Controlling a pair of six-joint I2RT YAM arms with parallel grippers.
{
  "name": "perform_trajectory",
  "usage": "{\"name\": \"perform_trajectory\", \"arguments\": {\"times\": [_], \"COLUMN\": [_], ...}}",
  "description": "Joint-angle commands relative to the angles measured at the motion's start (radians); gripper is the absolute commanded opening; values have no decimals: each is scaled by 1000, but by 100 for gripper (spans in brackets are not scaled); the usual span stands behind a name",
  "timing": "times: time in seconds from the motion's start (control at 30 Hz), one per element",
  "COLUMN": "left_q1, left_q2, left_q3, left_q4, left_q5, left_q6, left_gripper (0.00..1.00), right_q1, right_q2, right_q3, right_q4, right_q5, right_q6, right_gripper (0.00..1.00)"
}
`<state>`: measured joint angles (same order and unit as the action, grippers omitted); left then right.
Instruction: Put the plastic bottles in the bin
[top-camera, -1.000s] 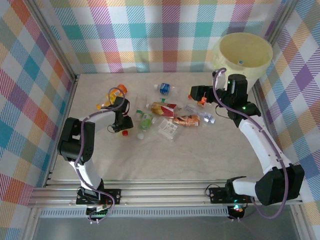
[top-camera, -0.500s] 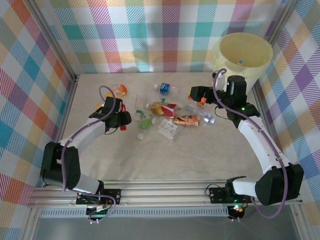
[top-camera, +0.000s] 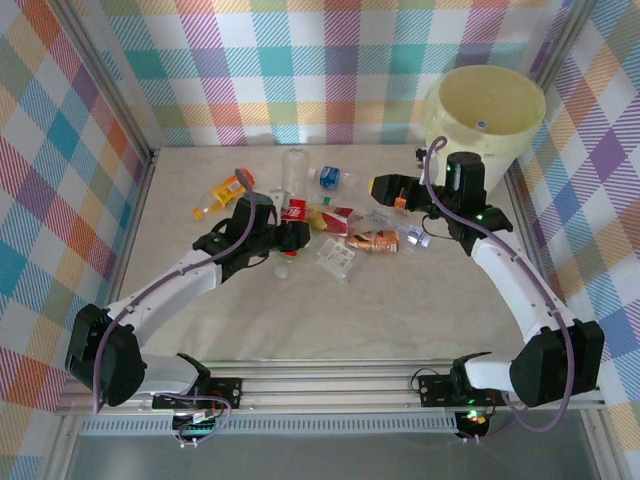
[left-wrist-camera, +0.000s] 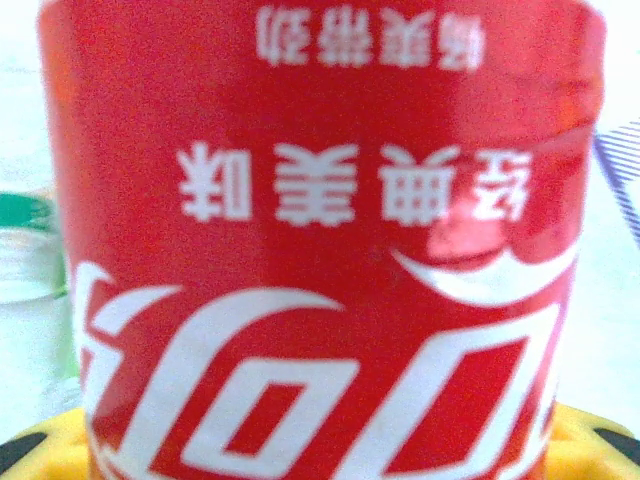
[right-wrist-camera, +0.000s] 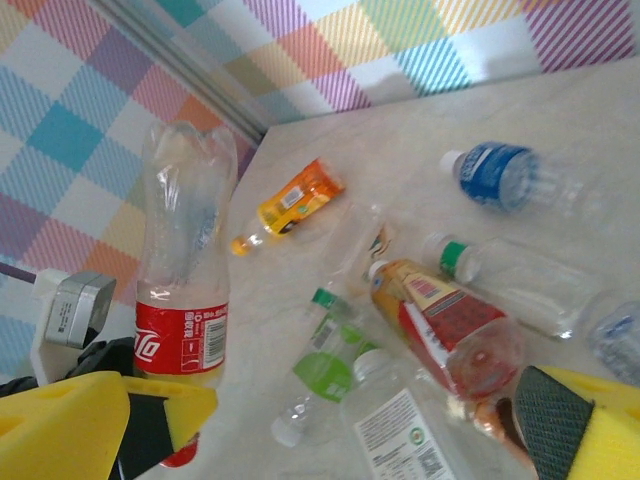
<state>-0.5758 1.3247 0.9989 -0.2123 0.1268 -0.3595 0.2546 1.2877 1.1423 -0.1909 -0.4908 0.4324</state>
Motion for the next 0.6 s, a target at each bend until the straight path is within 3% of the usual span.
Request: {"name": "perform_trajectory", "arguments": {"times": [0.0,0.27,0.57], "left_q1": [-40,-74,-116], "left_q2": [0,62,90], "left_q3": [58,95,112], "left_q4": [109,299,380], "left_q5": [65,347,483], "left_q6": [18,-50,-58], "left_gripper": [37,37,37], "right_q1": [14,39,46], "right_q2": [9,32,96], "right_q3": [23,75,129], "right_q4": [16,47,126], "right_q5": [-112,-271,-300], "right_q6": [62,121,190], "right_gripper": [100,100,100]}}
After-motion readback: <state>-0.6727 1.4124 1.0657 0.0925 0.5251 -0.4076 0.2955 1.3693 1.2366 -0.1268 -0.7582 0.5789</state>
